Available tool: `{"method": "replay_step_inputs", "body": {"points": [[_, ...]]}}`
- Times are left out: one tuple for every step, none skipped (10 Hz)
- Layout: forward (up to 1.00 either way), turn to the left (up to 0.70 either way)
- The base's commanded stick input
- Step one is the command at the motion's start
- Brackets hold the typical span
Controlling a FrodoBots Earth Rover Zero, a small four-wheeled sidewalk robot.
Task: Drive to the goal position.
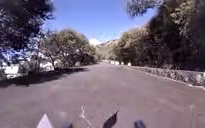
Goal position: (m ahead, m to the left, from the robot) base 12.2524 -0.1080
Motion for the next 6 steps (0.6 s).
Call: {"method": "replay_step_inputs", "body": {"points": [[0.85, 0.0], [0.85, 0.0], [0.85, 0.0], [0.85, 0.0], [0.85, 0.0], [0.85, -0.34]]}}
